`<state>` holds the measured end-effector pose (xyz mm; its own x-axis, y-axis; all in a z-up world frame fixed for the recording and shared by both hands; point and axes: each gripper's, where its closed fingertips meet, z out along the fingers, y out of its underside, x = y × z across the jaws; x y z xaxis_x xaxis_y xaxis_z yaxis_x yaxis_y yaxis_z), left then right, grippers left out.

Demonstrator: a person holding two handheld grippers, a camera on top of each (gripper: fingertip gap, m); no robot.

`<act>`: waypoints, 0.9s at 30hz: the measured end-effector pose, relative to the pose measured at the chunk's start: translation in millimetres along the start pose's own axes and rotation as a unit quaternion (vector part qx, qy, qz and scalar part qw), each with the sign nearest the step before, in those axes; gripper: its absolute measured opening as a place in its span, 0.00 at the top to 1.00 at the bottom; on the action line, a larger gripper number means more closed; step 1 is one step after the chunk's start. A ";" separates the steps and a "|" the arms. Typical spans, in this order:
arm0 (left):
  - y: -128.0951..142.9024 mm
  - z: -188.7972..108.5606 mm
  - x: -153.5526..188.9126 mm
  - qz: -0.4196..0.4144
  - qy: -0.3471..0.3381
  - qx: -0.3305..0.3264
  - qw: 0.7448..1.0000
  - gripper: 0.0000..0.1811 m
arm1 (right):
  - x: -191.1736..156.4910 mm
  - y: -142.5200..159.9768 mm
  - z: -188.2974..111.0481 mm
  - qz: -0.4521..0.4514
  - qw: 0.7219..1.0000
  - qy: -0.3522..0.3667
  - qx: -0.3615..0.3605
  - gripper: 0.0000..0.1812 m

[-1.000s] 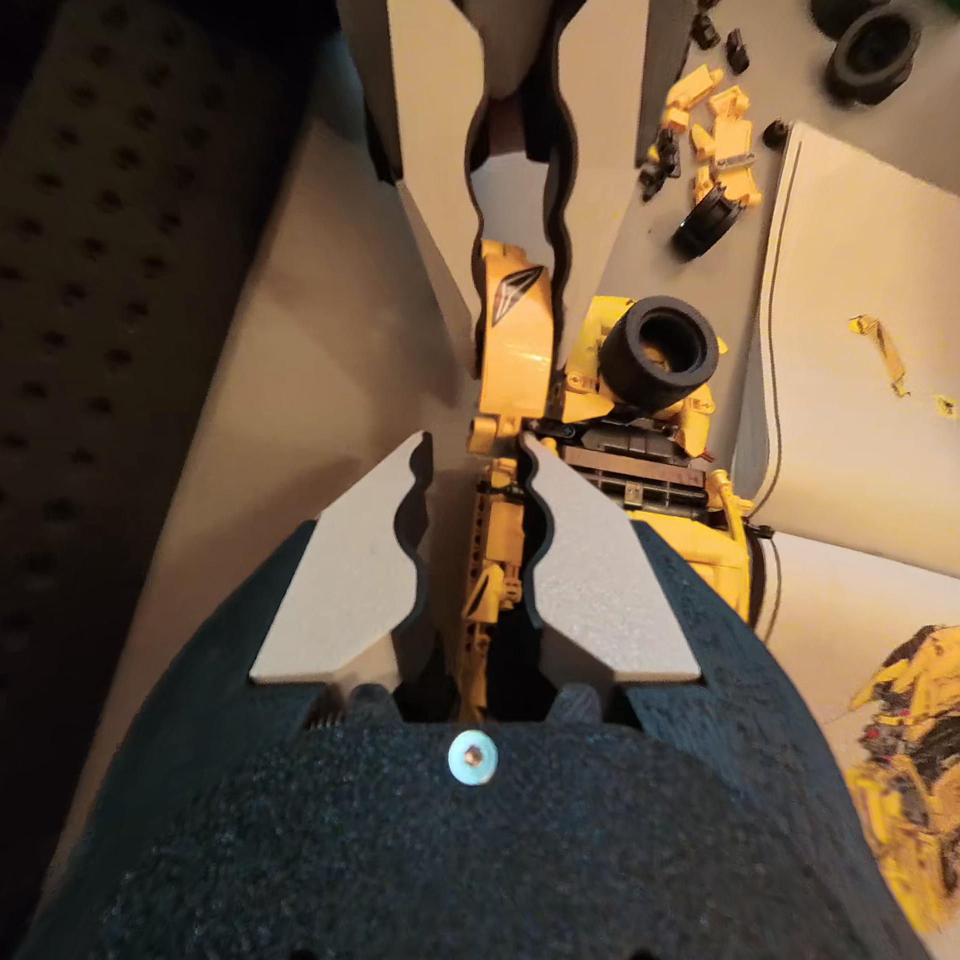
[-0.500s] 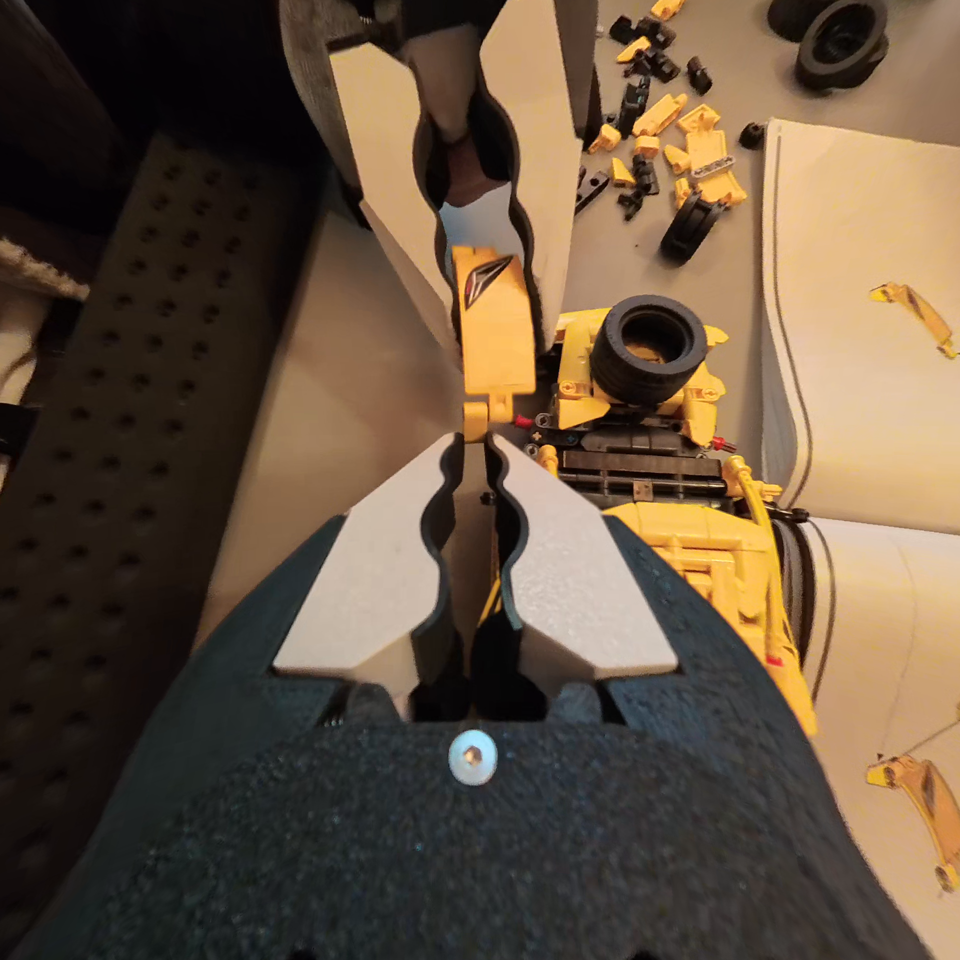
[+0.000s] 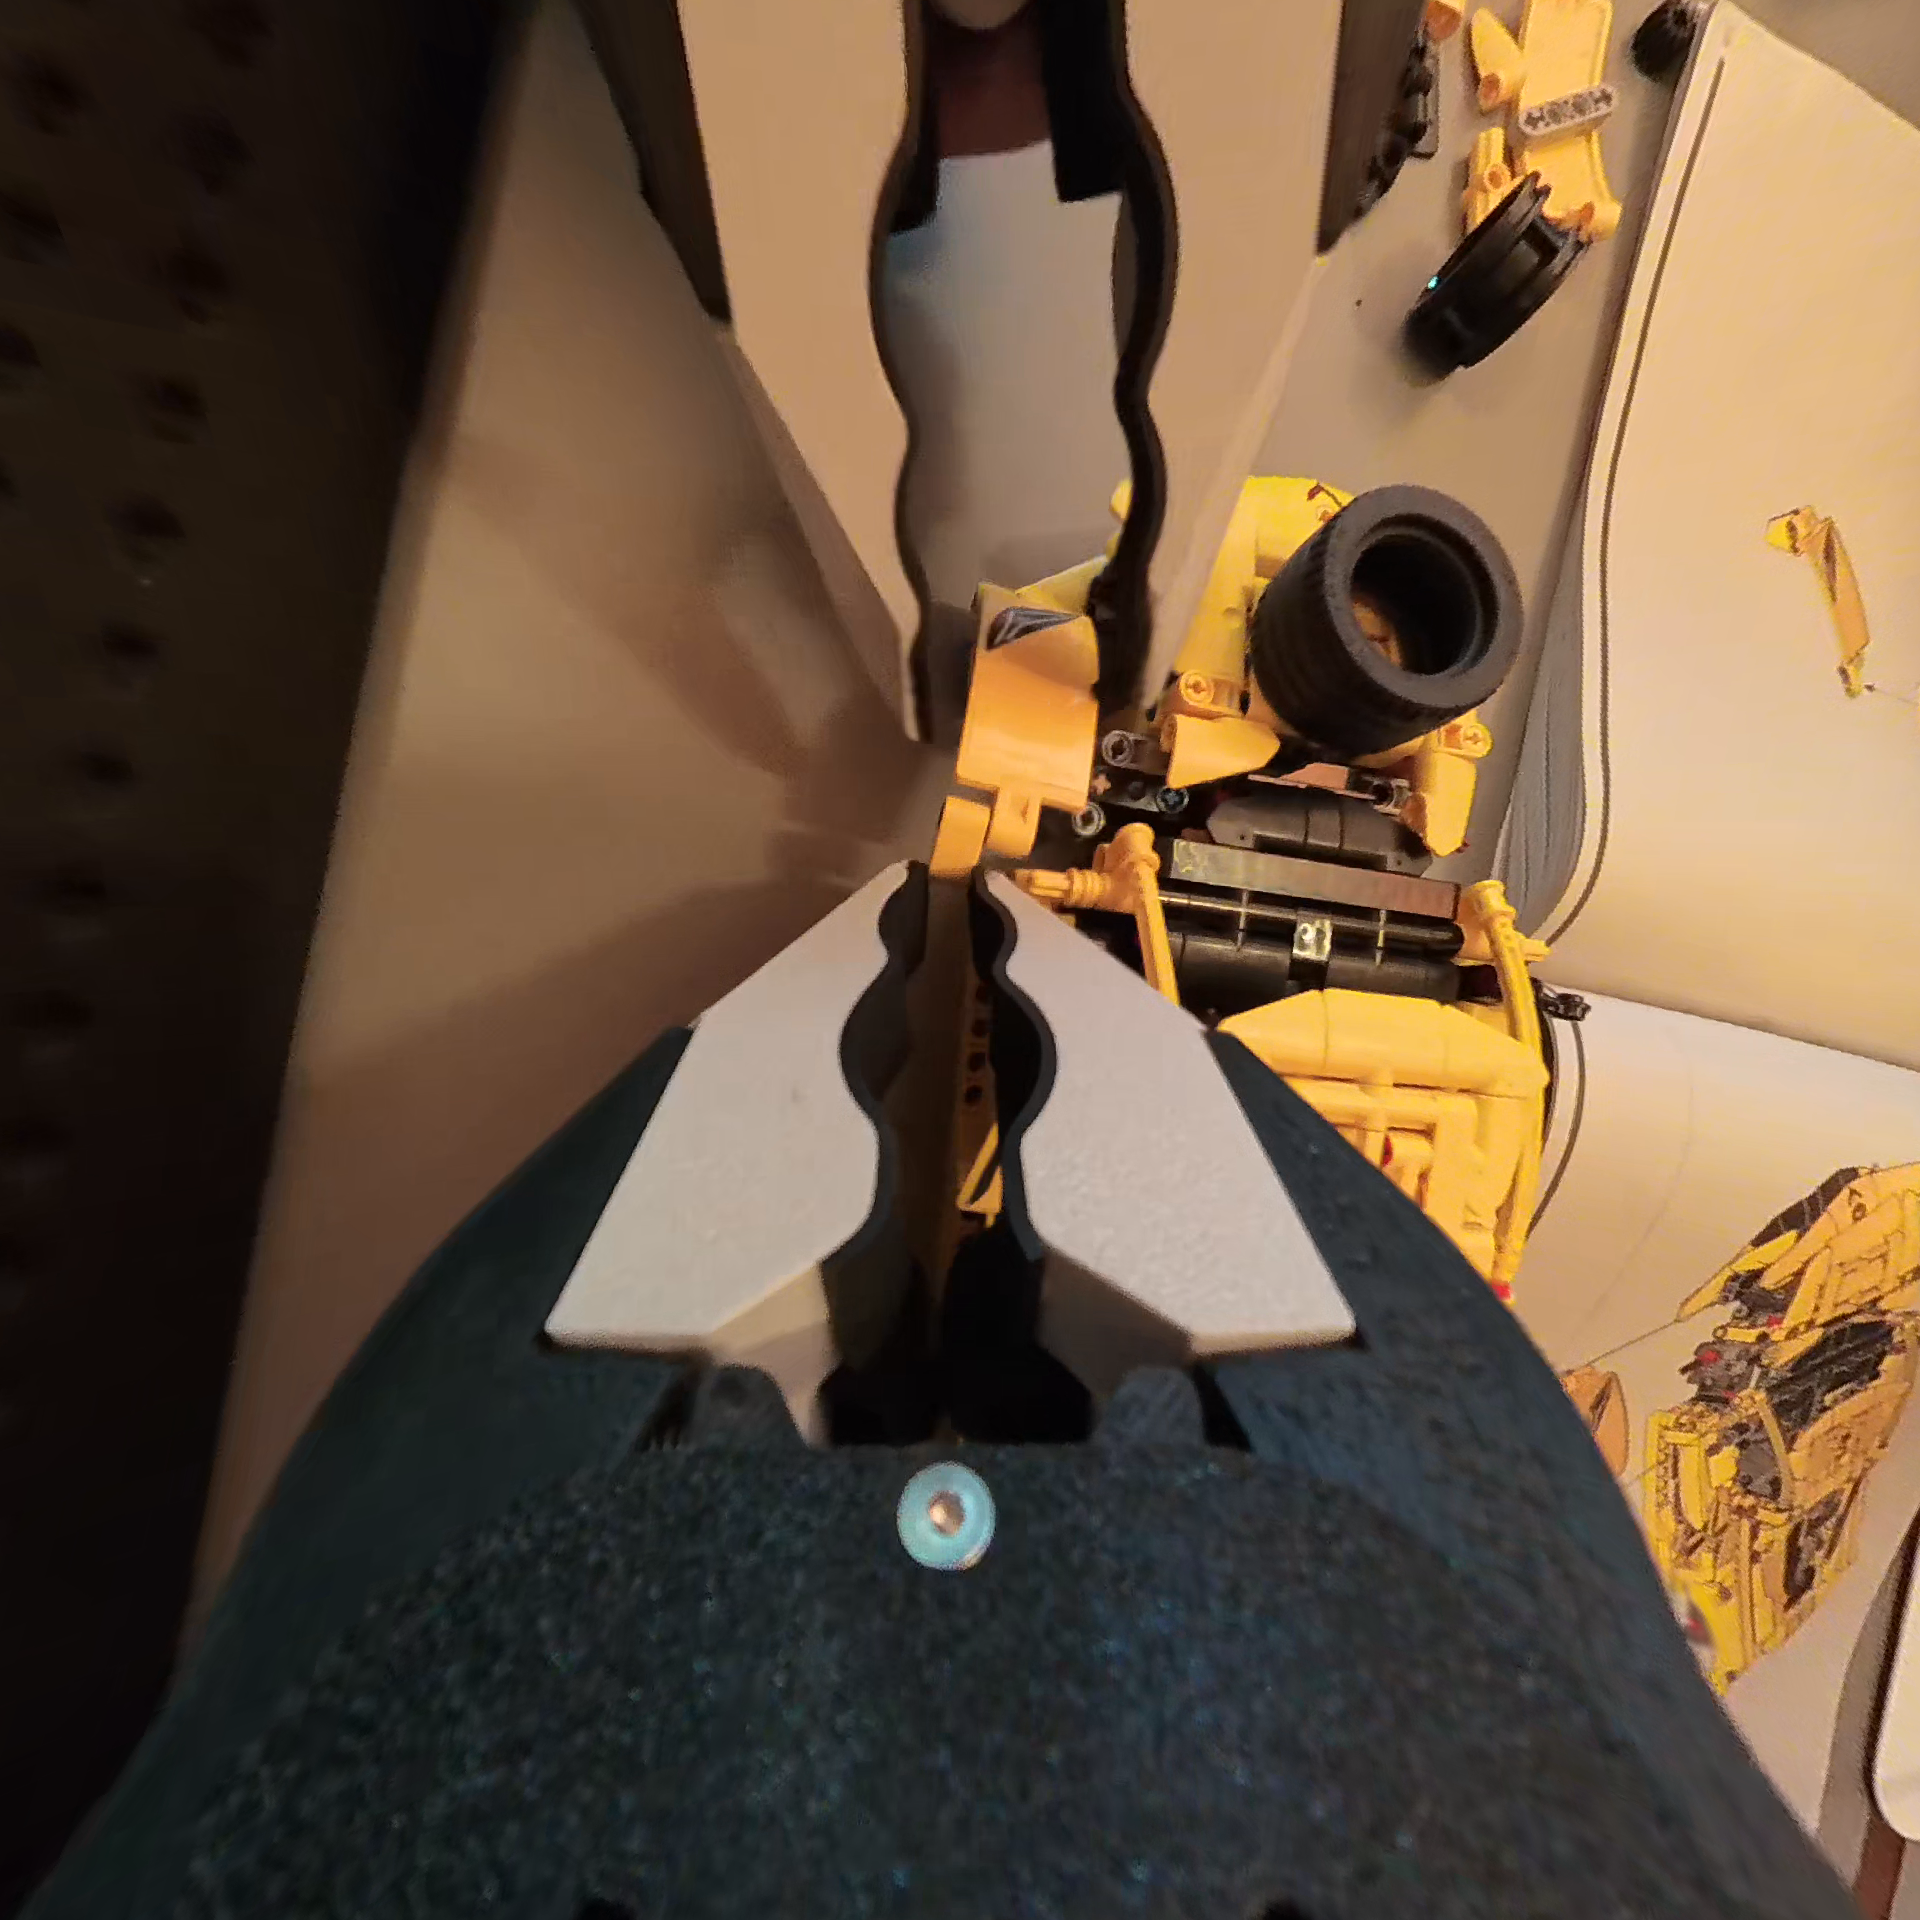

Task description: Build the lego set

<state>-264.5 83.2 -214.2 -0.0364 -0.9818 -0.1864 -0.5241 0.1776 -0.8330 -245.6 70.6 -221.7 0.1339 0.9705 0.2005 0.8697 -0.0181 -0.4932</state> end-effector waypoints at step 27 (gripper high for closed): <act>10.1 9.2 -1.1 -0.050 0.031 -0.055 0.997 0.86 | 29.9 -4.6 -12.9 -0.039 0.995 0.068 0.059 0.77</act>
<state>-261.9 86.7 -227.2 -0.0299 -0.9970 -0.0707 -0.6173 0.0741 -0.7832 -239.5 96.7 -202.5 0.1377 0.9265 0.3501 0.8188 0.0924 -0.5666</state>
